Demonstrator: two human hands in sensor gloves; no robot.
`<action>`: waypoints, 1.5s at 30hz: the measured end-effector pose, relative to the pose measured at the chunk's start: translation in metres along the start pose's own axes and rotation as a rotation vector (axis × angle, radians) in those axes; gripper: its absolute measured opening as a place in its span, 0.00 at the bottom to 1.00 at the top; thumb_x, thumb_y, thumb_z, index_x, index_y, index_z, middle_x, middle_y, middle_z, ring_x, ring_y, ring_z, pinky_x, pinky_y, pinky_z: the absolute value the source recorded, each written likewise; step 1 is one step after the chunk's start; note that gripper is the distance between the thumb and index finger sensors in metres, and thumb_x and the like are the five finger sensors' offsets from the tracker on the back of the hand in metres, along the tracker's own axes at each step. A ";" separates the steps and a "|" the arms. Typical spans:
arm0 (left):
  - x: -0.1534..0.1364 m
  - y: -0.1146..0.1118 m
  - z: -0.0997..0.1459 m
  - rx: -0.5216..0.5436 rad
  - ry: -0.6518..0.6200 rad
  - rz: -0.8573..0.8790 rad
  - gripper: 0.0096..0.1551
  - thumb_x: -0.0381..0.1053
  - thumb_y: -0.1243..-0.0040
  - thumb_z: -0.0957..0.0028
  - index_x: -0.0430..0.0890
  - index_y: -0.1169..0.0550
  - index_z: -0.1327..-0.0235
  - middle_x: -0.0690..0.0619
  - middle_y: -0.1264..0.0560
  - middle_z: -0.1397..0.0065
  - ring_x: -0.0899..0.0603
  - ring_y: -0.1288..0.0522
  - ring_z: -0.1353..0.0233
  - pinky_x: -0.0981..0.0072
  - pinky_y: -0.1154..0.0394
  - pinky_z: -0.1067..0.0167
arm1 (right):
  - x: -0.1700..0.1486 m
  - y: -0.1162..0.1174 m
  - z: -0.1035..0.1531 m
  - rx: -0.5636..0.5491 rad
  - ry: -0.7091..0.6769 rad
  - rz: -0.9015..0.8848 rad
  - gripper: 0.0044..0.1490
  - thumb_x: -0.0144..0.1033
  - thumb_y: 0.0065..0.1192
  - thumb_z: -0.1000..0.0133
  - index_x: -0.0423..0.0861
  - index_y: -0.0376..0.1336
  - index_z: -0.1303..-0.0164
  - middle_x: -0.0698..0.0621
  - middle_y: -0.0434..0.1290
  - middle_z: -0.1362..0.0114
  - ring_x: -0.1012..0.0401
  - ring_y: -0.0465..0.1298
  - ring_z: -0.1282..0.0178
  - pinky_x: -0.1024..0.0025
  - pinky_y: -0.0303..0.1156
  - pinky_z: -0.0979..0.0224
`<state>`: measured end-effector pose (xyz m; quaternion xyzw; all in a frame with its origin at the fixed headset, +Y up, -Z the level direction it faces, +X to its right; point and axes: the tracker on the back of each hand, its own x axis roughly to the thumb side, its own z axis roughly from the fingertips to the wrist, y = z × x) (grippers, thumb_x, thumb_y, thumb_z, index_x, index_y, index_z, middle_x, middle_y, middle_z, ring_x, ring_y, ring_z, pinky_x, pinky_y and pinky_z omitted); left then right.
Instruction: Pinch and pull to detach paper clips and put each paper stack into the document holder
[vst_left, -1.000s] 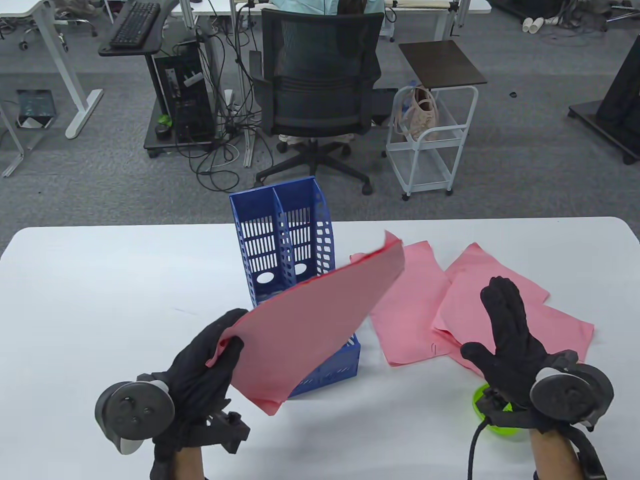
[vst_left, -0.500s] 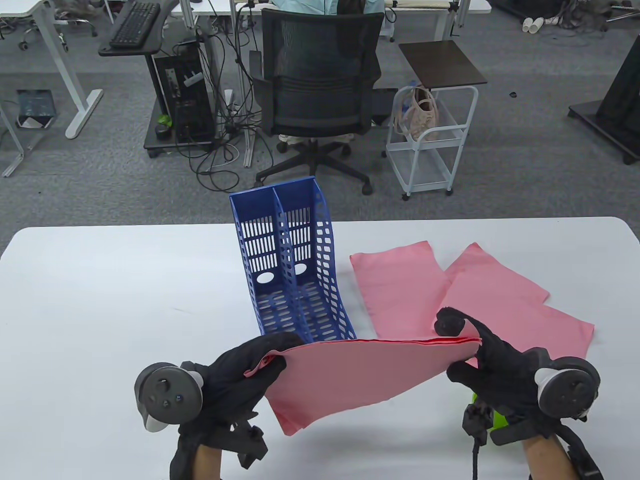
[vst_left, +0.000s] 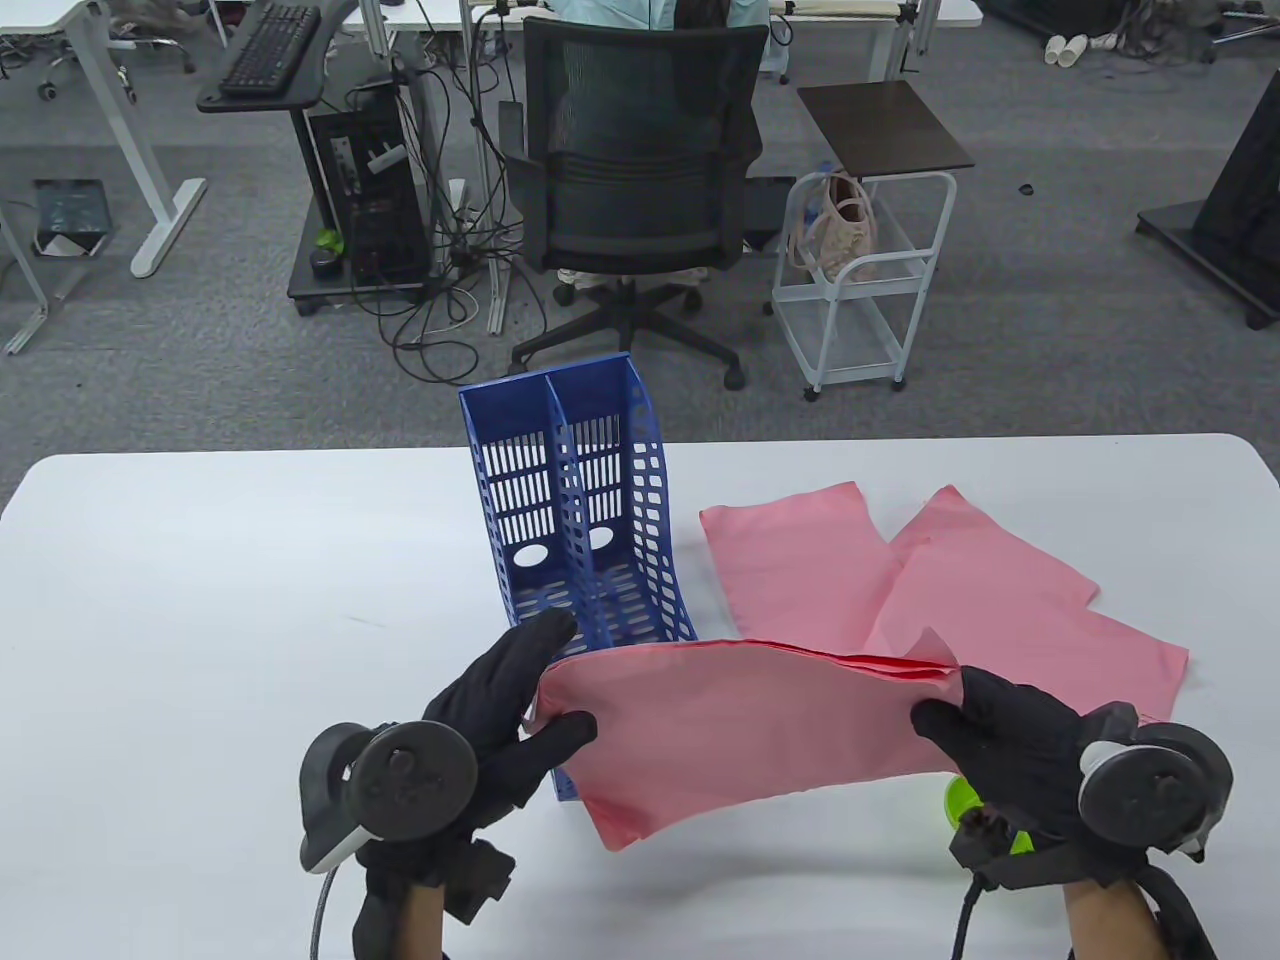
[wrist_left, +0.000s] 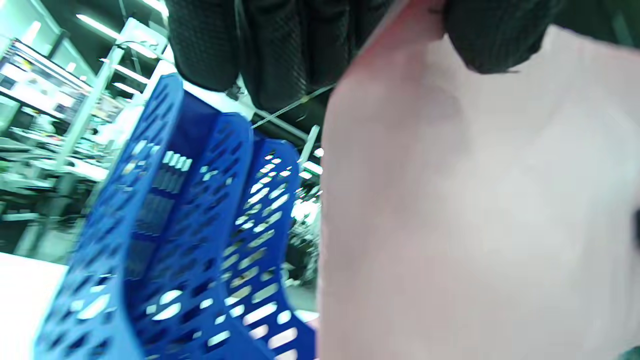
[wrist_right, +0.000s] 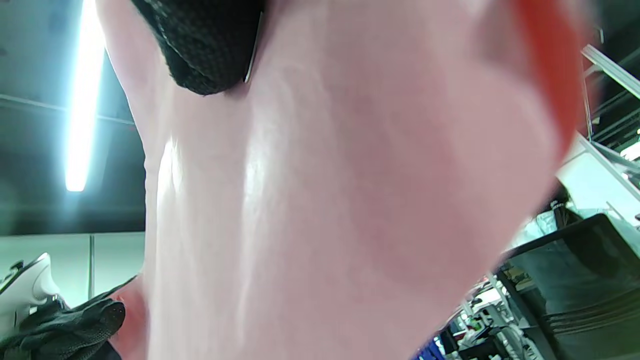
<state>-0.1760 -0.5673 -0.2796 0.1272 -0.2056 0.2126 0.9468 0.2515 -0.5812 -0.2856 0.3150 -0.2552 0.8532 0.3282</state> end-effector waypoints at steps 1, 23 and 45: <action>0.004 0.000 -0.003 -0.016 0.017 -0.035 0.50 0.67 0.46 0.44 0.47 0.43 0.11 0.41 0.34 0.14 0.32 0.29 0.19 0.37 0.32 0.25 | 0.001 -0.002 0.000 0.003 -0.005 0.014 0.22 0.45 0.55 0.38 0.49 0.68 0.39 0.47 0.81 0.44 0.62 0.85 0.60 0.78 0.80 0.55; 0.081 -0.074 -0.033 -0.361 -0.203 -0.242 0.28 0.59 0.44 0.44 0.57 0.22 0.30 0.51 0.16 0.33 0.45 0.12 0.40 0.54 0.17 0.40 | 0.042 0.031 0.000 0.295 -0.165 0.332 0.21 0.45 0.57 0.40 0.51 0.68 0.39 0.48 0.81 0.43 0.62 0.85 0.58 0.76 0.79 0.52; 0.063 -0.062 -0.031 -0.314 -0.161 -0.182 0.23 0.53 0.45 0.43 0.56 0.19 0.36 0.54 0.13 0.42 0.49 0.11 0.48 0.61 0.16 0.46 | 0.013 0.003 0.015 0.262 0.046 0.472 0.21 0.46 0.58 0.40 0.51 0.70 0.42 0.47 0.81 0.44 0.59 0.85 0.59 0.73 0.79 0.53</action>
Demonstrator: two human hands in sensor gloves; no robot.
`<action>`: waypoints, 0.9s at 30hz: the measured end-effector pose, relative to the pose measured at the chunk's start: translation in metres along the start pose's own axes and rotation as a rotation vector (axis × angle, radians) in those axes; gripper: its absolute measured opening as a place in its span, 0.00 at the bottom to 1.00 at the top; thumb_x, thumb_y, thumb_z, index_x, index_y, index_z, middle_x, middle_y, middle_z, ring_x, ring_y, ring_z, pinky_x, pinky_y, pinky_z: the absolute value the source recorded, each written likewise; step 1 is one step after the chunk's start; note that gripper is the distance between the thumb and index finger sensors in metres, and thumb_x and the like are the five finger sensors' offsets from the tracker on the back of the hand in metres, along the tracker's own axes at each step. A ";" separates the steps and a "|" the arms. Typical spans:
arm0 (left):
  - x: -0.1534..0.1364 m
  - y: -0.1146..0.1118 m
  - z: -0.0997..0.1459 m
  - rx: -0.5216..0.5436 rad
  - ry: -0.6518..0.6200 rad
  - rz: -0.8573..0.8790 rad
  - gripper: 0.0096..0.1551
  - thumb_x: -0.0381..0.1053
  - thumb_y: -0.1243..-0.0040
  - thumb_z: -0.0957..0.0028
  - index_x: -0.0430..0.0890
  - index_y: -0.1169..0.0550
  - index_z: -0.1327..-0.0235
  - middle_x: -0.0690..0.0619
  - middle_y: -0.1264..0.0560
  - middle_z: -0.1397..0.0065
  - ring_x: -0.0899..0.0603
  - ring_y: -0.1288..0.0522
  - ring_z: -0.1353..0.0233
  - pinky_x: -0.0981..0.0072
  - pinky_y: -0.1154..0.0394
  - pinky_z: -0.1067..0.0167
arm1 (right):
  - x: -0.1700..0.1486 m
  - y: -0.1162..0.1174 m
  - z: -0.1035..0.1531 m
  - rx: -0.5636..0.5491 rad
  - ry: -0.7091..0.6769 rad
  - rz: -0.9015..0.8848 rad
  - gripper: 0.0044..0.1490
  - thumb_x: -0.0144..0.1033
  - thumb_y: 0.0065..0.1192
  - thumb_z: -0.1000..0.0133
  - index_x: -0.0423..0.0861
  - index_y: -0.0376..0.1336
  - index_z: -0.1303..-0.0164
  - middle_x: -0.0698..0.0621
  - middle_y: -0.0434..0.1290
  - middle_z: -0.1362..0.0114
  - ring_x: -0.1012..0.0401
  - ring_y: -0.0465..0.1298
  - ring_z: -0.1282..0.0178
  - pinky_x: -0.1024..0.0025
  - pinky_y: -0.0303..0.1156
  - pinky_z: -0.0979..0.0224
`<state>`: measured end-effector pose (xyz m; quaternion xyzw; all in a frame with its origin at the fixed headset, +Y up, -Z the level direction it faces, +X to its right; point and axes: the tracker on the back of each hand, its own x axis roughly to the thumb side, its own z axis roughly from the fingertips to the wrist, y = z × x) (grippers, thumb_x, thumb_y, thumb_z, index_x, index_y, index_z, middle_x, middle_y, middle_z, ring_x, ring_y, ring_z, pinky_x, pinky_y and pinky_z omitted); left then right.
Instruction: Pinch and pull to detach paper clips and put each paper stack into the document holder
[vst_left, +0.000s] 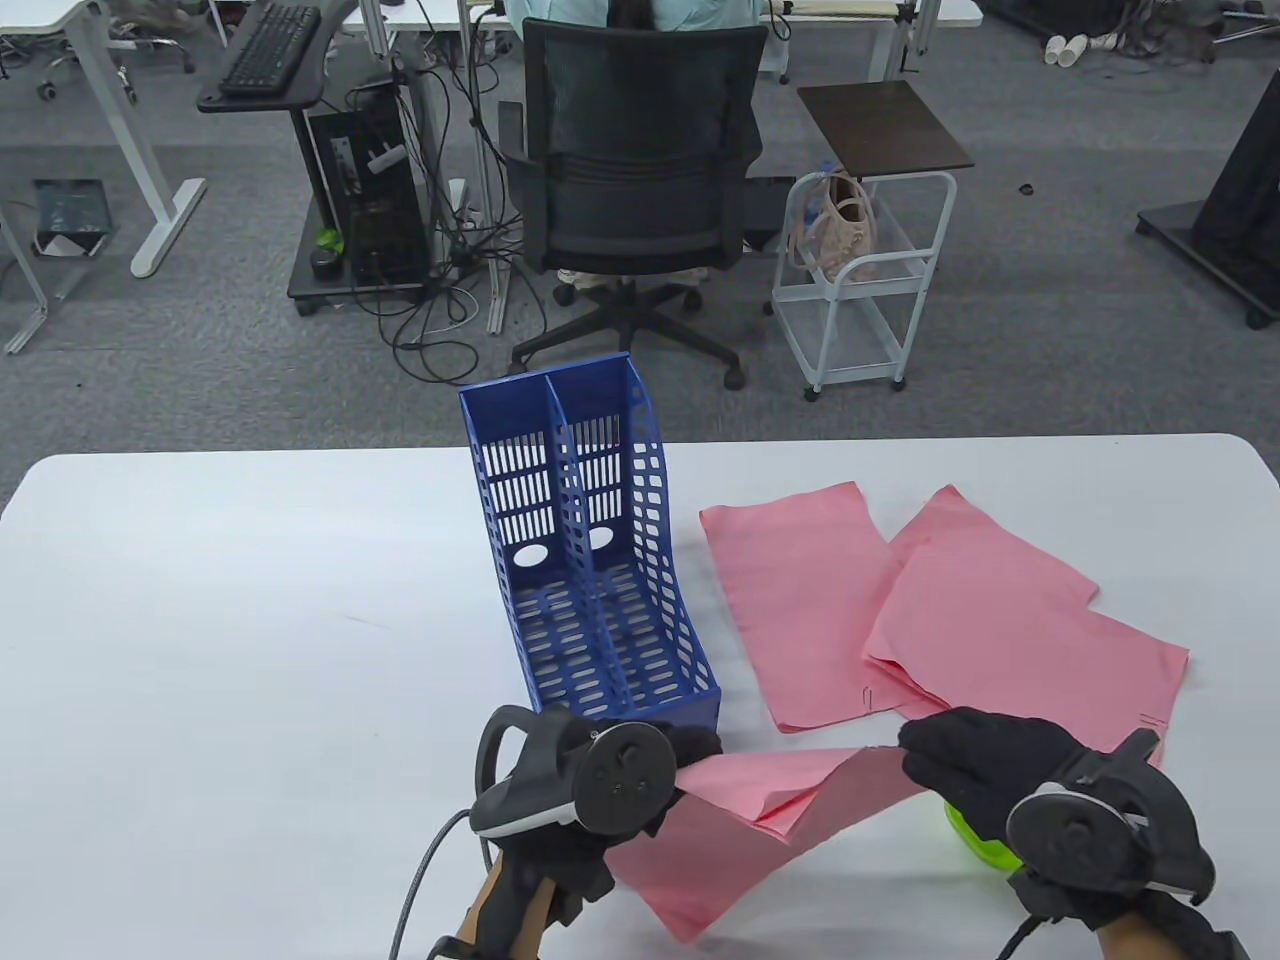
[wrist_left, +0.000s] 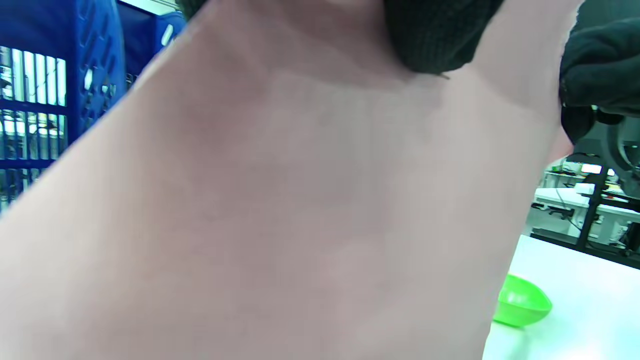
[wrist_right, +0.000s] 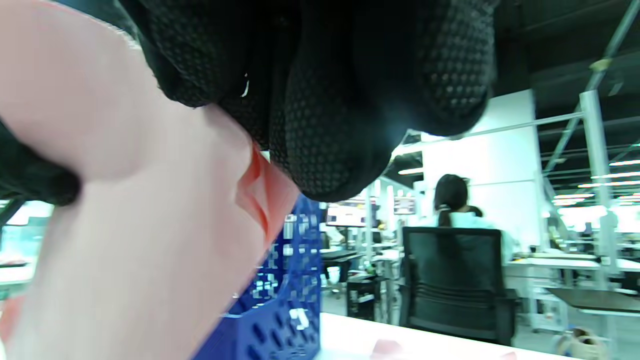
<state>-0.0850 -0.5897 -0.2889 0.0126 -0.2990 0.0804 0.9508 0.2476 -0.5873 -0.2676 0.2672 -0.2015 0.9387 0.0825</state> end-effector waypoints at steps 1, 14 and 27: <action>-0.002 0.001 0.001 0.010 0.007 0.003 0.23 0.53 0.45 0.43 0.56 0.19 0.35 0.54 0.13 0.42 0.49 0.11 0.48 0.61 0.16 0.46 | -0.005 0.001 0.002 0.005 0.028 0.011 0.21 0.46 0.58 0.40 0.51 0.70 0.42 0.47 0.81 0.44 0.59 0.85 0.59 0.73 0.79 0.53; -0.022 0.023 0.024 0.153 0.114 0.024 0.23 0.53 0.46 0.41 0.54 0.20 0.34 0.54 0.13 0.42 0.49 0.11 0.48 0.61 0.16 0.46 | -0.075 0.081 0.037 0.428 0.381 0.034 0.22 0.45 0.57 0.40 0.49 0.70 0.40 0.43 0.80 0.41 0.55 0.84 0.56 0.69 0.78 0.50; -0.019 0.025 0.023 0.153 0.141 0.005 0.23 0.53 0.46 0.41 0.54 0.20 0.34 0.54 0.13 0.42 0.49 0.11 0.48 0.61 0.16 0.46 | -0.092 0.077 0.032 0.494 0.467 0.082 0.43 0.50 0.52 0.38 0.44 0.51 0.15 0.34 0.54 0.12 0.36 0.60 0.16 0.40 0.56 0.18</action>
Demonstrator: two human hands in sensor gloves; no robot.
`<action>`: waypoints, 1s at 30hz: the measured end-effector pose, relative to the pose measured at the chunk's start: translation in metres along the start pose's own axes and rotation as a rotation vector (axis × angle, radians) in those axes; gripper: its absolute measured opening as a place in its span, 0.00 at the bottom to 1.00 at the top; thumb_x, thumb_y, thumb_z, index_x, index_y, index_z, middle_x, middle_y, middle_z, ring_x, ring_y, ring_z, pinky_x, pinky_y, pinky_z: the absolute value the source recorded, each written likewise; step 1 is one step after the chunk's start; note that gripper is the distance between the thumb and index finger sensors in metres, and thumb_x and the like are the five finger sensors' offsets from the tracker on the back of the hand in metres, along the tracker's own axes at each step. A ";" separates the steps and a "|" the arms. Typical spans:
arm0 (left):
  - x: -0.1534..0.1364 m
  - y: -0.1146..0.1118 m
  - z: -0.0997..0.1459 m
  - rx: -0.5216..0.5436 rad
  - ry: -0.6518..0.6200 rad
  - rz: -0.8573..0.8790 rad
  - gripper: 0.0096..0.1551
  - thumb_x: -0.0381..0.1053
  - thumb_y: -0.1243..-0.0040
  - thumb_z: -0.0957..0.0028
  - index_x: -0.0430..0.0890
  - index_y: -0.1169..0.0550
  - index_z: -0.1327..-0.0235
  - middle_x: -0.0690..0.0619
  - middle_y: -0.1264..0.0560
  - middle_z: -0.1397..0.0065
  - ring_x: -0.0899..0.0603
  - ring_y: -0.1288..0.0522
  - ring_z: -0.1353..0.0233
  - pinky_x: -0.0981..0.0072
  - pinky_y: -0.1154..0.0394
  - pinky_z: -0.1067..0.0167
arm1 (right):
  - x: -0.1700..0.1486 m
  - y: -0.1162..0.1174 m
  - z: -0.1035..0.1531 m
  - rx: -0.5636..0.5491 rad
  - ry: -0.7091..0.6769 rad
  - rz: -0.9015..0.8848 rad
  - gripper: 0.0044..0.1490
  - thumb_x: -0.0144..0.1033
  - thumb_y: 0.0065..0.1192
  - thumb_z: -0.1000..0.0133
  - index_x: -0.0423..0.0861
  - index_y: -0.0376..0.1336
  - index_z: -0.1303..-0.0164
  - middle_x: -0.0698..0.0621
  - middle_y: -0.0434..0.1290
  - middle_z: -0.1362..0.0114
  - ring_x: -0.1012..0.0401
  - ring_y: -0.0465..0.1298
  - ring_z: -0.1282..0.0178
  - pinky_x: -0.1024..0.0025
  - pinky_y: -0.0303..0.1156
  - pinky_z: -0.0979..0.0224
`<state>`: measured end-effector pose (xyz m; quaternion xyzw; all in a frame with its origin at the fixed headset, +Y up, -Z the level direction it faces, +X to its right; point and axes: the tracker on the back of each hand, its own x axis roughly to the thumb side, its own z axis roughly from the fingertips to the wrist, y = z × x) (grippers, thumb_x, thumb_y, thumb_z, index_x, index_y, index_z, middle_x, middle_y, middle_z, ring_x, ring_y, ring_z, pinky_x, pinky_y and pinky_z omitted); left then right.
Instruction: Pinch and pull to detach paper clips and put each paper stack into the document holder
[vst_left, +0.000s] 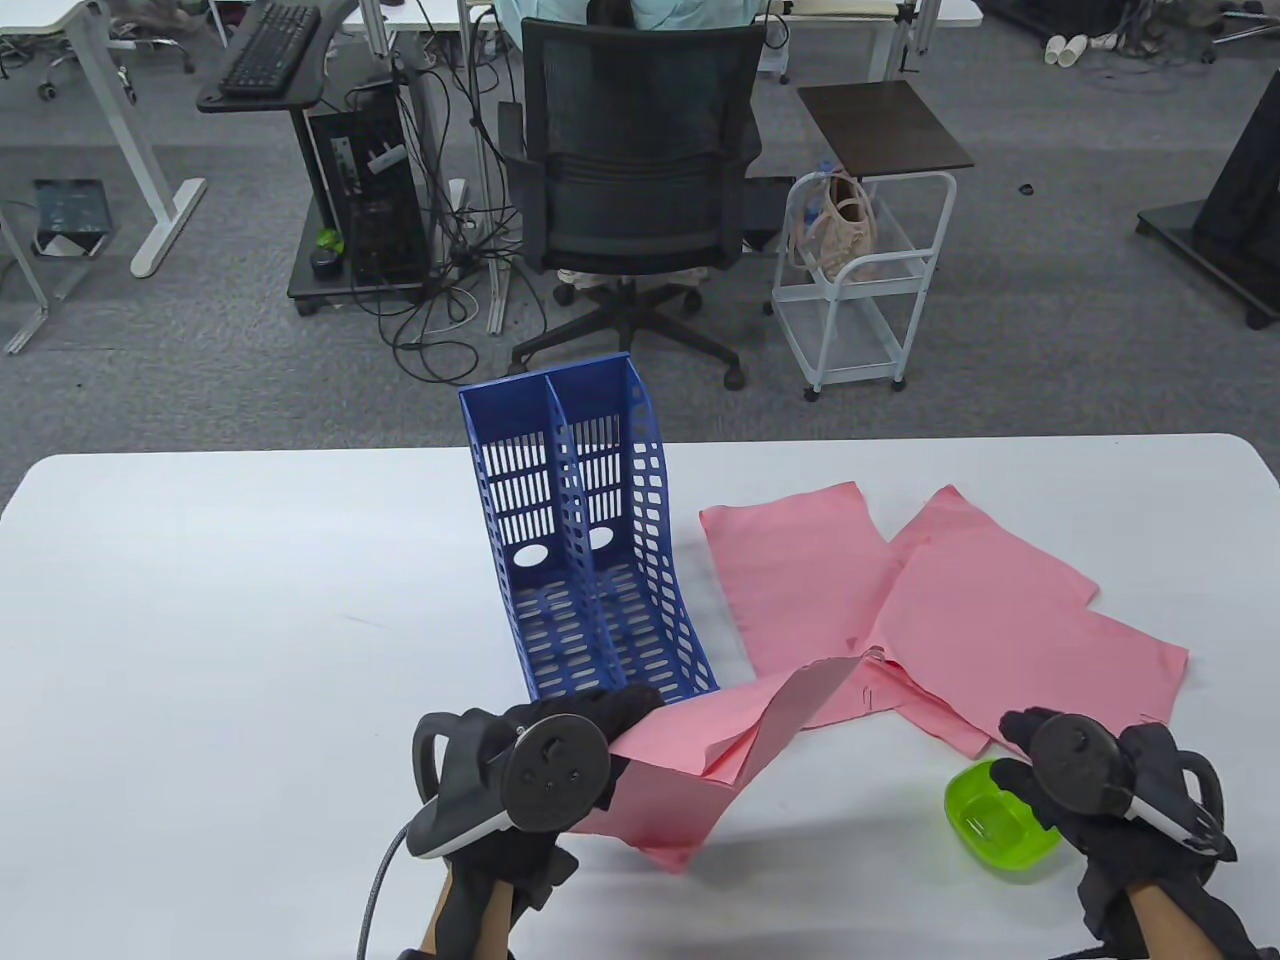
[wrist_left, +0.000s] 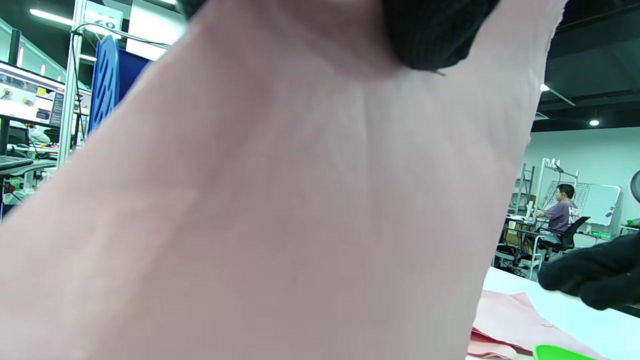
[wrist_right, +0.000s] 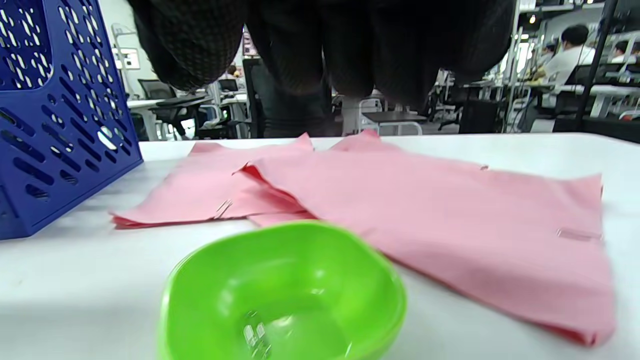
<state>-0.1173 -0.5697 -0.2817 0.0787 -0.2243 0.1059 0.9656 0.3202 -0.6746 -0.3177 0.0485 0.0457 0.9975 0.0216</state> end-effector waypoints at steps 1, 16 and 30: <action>0.001 0.001 0.000 0.004 0.006 0.003 0.23 0.53 0.46 0.41 0.54 0.20 0.34 0.53 0.13 0.42 0.49 0.11 0.48 0.61 0.16 0.46 | -0.001 -0.005 -0.002 -0.006 0.005 0.008 0.45 0.51 0.52 0.38 0.44 0.48 0.13 0.33 0.50 0.10 0.34 0.54 0.13 0.37 0.51 0.16; 0.018 0.066 0.016 0.096 0.263 -0.090 0.27 0.49 0.48 0.38 0.45 0.25 0.27 0.47 0.16 0.38 0.47 0.10 0.51 0.67 0.13 0.55 | 0.006 -0.023 -0.019 -0.112 -0.120 -0.040 0.52 0.55 0.49 0.38 0.43 0.39 0.10 0.30 0.38 0.08 0.29 0.37 0.12 0.32 0.38 0.15; 0.035 0.094 -0.034 0.083 0.609 -0.406 0.28 0.47 0.48 0.37 0.40 0.26 0.25 0.43 0.16 0.37 0.46 0.09 0.54 0.70 0.11 0.59 | 0.002 -0.033 -0.013 -0.202 -0.175 -0.098 0.51 0.56 0.49 0.39 0.43 0.42 0.11 0.30 0.41 0.09 0.30 0.40 0.12 0.32 0.41 0.15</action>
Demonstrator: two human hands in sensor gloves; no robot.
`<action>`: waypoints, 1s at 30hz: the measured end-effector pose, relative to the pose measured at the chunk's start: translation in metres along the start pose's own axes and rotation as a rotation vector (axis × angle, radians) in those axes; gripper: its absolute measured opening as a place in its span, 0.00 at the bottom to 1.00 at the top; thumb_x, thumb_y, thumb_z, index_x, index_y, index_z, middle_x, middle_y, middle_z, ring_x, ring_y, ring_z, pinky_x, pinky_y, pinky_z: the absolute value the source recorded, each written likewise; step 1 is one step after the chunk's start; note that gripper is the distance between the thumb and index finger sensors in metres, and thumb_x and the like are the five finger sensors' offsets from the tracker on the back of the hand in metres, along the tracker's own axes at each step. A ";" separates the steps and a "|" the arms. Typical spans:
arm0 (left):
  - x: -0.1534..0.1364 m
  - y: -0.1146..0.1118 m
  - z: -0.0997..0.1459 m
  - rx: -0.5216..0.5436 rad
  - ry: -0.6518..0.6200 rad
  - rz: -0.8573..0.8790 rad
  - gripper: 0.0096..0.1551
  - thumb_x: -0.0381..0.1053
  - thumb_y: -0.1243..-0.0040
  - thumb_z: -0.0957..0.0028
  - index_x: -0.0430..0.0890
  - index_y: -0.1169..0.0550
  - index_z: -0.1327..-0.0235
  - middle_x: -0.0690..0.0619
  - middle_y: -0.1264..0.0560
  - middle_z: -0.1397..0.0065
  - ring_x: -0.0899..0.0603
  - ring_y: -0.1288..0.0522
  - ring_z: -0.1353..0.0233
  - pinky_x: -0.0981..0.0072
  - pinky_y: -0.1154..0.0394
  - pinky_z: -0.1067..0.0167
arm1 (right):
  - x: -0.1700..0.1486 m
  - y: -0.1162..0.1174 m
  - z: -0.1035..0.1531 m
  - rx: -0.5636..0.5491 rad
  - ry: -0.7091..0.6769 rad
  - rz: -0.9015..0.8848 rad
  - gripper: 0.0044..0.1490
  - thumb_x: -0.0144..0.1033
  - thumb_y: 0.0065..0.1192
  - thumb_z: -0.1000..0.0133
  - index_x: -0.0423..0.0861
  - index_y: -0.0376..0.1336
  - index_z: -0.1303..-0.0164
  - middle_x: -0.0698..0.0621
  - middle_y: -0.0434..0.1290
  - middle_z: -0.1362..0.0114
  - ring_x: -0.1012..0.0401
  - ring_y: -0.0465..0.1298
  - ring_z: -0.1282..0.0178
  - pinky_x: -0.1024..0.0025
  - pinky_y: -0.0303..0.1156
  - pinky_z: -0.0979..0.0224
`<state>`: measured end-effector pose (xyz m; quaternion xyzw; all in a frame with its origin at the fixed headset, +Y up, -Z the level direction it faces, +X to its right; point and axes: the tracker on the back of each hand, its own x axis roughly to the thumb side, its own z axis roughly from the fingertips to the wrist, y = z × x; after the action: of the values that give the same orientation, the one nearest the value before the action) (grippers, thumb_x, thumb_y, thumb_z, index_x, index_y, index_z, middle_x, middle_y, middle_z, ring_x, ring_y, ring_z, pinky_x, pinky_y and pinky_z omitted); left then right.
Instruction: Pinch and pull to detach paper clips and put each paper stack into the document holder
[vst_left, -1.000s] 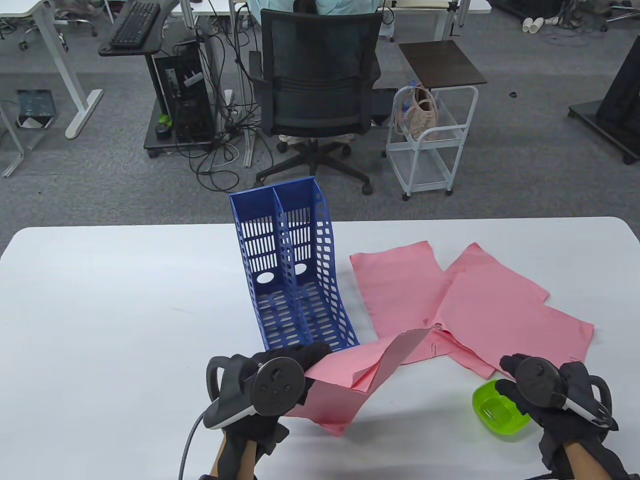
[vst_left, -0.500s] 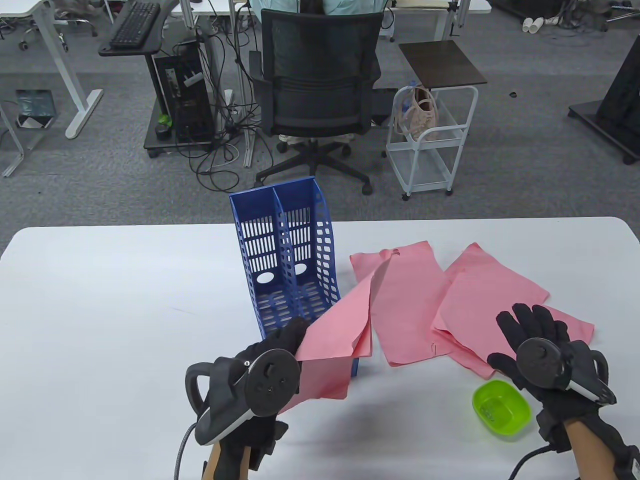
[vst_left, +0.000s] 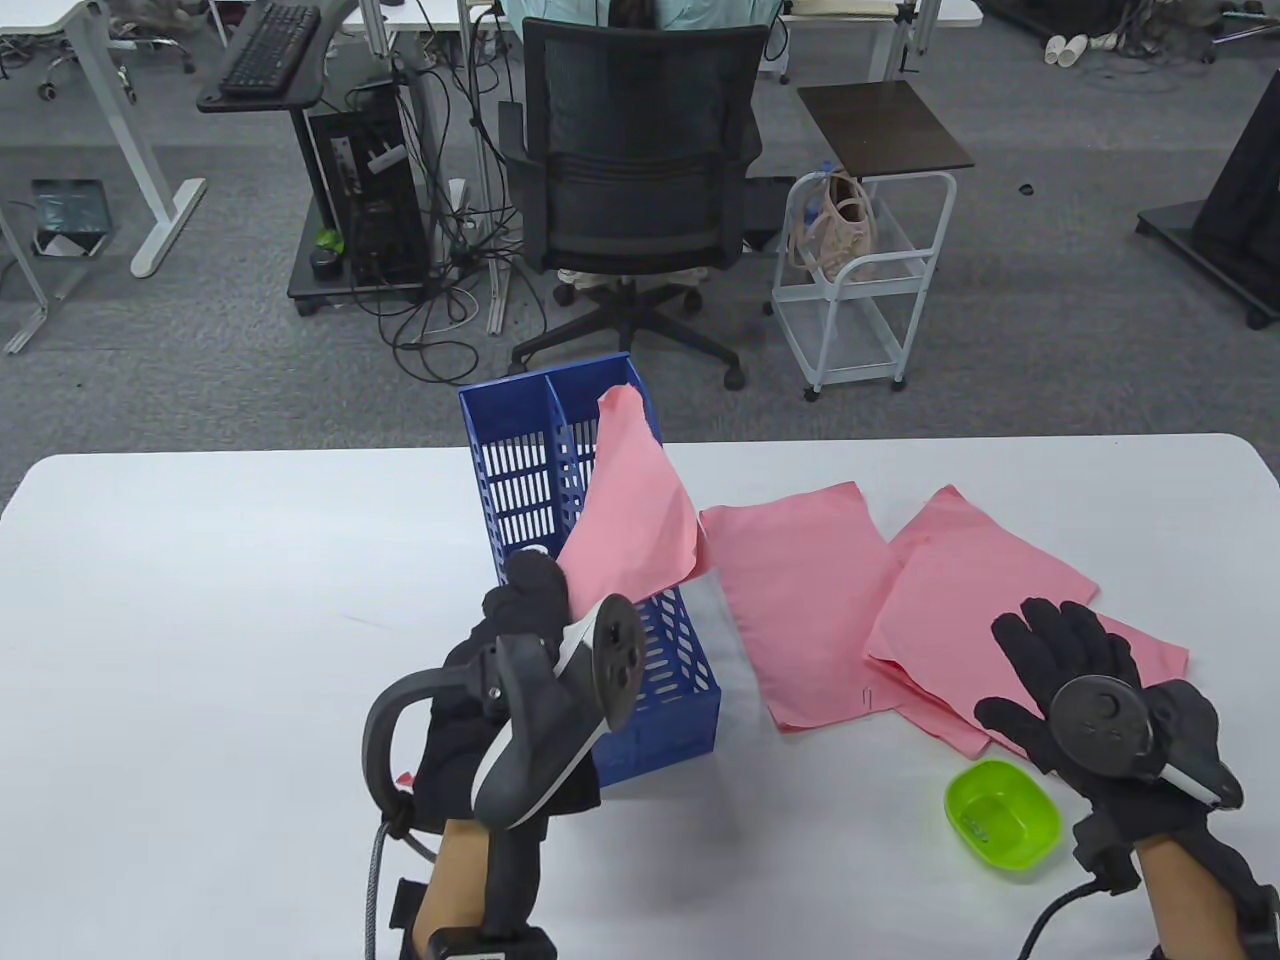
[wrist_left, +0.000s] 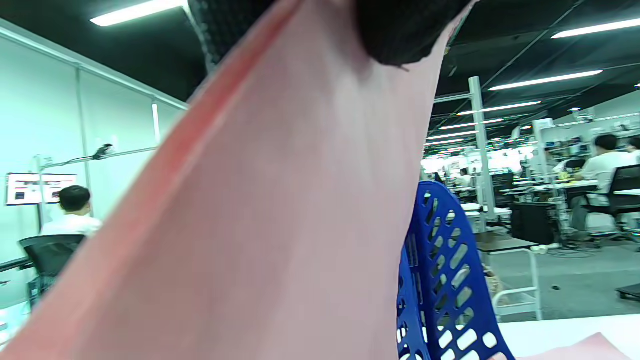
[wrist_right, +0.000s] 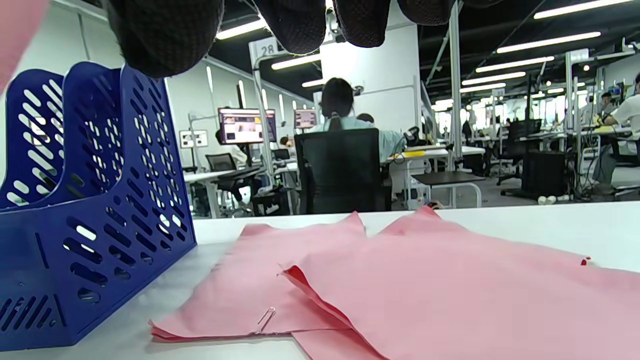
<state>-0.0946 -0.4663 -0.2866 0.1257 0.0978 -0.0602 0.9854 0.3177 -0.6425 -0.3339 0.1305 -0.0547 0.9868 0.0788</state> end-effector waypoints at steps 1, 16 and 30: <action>0.005 -0.003 -0.006 0.001 0.020 -0.007 0.28 0.46 0.48 0.36 0.39 0.27 0.24 0.43 0.17 0.37 0.47 0.09 0.54 0.71 0.11 0.59 | 0.000 0.000 0.001 -0.003 0.001 -0.003 0.51 0.56 0.49 0.39 0.43 0.42 0.11 0.30 0.41 0.09 0.29 0.40 0.12 0.32 0.41 0.15; 0.027 -0.099 -0.032 0.229 0.098 0.523 0.35 0.41 0.55 0.35 0.32 0.45 0.17 0.34 0.33 0.23 0.39 0.15 0.40 0.63 0.14 0.46 | -0.004 0.001 0.003 0.004 0.003 -0.013 0.51 0.56 0.49 0.39 0.43 0.42 0.11 0.30 0.41 0.09 0.29 0.40 0.12 0.32 0.41 0.15; 0.040 -0.201 -0.024 0.048 0.069 0.519 0.37 0.40 0.56 0.37 0.29 0.49 0.19 0.32 0.36 0.23 0.39 0.16 0.38 0.63 0.15 0.43 | -0.003 0.005 0.001 0.024 0.008 0.000 0.51 0.56 0.49 0.39 0.43 0.42 0.11 0.30 0.41 0.09 0.29 0.40 0.12 0.32 0.41 0.15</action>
<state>-0.0888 -0.6568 -0.3651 0.1720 0.0945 0.1966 0.9606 0.3196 -0.6481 -0.3341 0.1275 -0.0428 0.9879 0.0775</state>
